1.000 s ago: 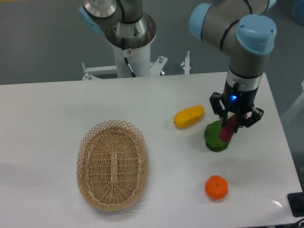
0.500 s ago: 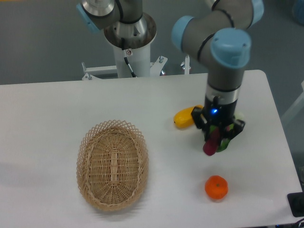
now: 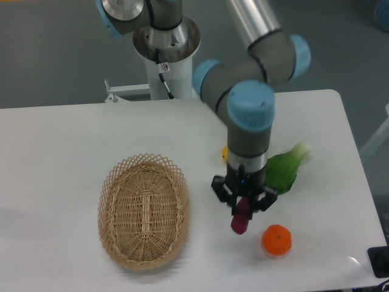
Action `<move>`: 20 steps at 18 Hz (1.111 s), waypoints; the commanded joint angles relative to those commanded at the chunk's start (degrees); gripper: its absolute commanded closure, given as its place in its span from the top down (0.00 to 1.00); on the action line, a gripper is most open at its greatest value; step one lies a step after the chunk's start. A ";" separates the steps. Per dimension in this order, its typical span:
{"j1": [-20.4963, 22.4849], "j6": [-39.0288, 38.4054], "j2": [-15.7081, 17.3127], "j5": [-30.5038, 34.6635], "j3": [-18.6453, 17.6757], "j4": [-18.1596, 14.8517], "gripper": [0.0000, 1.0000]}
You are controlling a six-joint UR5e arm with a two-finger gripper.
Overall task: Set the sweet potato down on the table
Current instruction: 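Carry the sweet potato toward the open table beside the orange, then lower the sweet potato onto the table and open the gripper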
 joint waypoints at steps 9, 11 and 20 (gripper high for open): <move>-0.88 0.70 -3.78 2.20 -2.81 5.18 0.26; -0.97 0.70 -3.96 2.81 -2.81 5.36 0.26; -1.15 0.44 -3.79 2.90 -2.38 5.36 0.60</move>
